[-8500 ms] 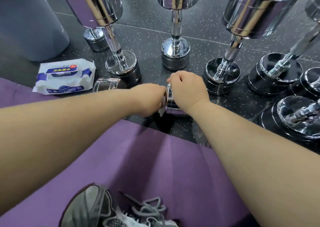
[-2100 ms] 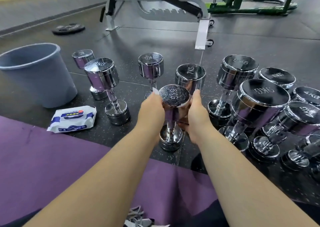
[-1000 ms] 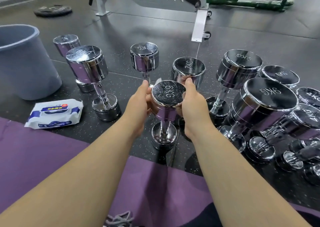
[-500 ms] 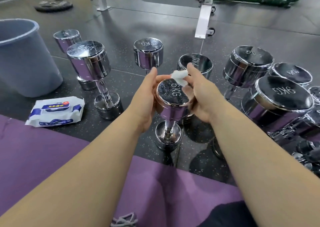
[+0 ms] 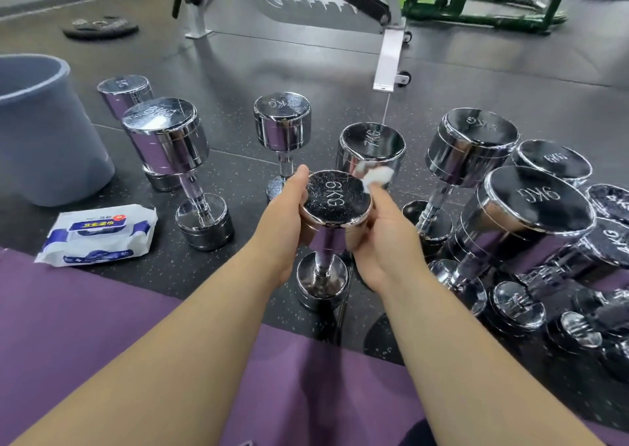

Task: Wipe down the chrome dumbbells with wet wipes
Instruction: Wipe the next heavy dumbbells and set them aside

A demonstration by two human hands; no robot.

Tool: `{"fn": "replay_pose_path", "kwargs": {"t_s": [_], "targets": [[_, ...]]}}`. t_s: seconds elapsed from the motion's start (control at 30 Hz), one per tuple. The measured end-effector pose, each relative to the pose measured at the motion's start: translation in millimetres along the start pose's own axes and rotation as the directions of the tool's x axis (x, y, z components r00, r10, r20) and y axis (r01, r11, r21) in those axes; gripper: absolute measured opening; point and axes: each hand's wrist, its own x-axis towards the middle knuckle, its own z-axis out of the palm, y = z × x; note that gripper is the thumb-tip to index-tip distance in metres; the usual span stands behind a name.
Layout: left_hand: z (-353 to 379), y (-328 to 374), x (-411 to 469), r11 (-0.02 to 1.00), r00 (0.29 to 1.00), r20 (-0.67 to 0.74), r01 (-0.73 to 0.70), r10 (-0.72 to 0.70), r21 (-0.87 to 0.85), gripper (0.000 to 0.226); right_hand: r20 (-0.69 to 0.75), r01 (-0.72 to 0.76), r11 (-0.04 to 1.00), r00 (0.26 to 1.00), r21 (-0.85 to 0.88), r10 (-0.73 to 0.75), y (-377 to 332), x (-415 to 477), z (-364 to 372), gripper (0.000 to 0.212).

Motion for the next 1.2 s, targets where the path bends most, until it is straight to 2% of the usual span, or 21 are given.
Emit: {"fn": "replay_pose_path", "kwargs": {"t_s": [0.07,0.13,0.2,0.27,0.37,0.43,0.5,0.63,0.77,0.87,0.93,1.07,1.2], "targets": [[0.1,-0.7,1.1,1.000,1.000,-0.001,-0.004,0.004,-0.015,0.038,-0.021,-0.019,0.998,1.000,0.065,0.020,3.2,-2.2,-5.0,0.013],[-0.2,-2.7,2.6,1.000,1.000,0.017,0.000,0.000,-0.008,0.038,-0.040,0.032,0.997,0.999,0.076,-0.029,-1.5,-1.6,-5.2,0.027],[0.1,-3.3,2.3,1.000,1.000,0.023,-0.003,0.003,-0.012,0.038,-0.080,0.109,0.994,0.991,0.019,-0.107,-4.9,4.1,-4.4,0.022],[-0.1,-3.6,3.0,1.000,1.000,0.031,0.000,0.000,-0.004,0.040,-0.103,0.125,0.986,0.985,-0.109,-0.136,2.5,4.0,-5.6,0.012],[0.9,-2.9,3.2,1.000,0.999,0.032,-0.016,0.016,0.005,0.041,-0.062,0.108,0.983,0.991,-0.146,-0.118,10.8,-8.5,-8.7,0.031],[0.5,-2.6,3.8,1.000,0.999,0.033,-0.011,0.011,0.010,0.041,-0.084,0.156,0.979,0.982,-0.127,-0.168,3.6,-14.4,-5.2,0.037],[0.8,-2.7,3.0,1.000,1.000,0.020,-0.005,0.005,0.019,0.040,-0.127,0.223,0.969,0.963,-0.110,-0.236,0.8,-17.9,0.2,0.035],[1.7,-2.5,0.2,1.000,1.000,-0.004,0.010,-0.010,0.012,0.042,-0.137,0.204,0.959,0.963,-0.194,-0.233,25.2,-39.0,-0.8,0.031],[-2.1,-1.9,-1.0,1.000,1.000,-0.016,0.022,-0.021,0.017,0.059,-0.161,0.343,0.897,0.904,-0.278,-0.396,21.7,-43.7,7.6,0.038],[-3.6,-2.5,-0.8,0.999,0.998,-0.050,0.035,-0.034,0.015,0.071,-0.160,0.270,0.880,0.921,-0.391,-0.354,35.1,-42.3,3.1,0.036],[-4.0,-4.1,-0.6,0.999,0.997,-0.074,0.025,-0.022,0.047,0.064,-0.176,0.268,0.871,0.914,-0.412,-0.365,36.3,-46.9,0.4,0.036],[-4.2,-5.1,-1.1,0.997,0.994,-0.099,0.043,-0.036,0.066,0.052,-0.177,0.372,0.843,0.868,-0.390,-0.465,20.4,-42.0,2.2,0.035],[0.3,-3.2,-11.6,0.994,0.988,-0.154,0.026,-0.009,0.104,0.048,-0.226,0.265,0.851,0.889,-0.453,-0.397,31.8,-53.1,-6.1,0.021]]}}
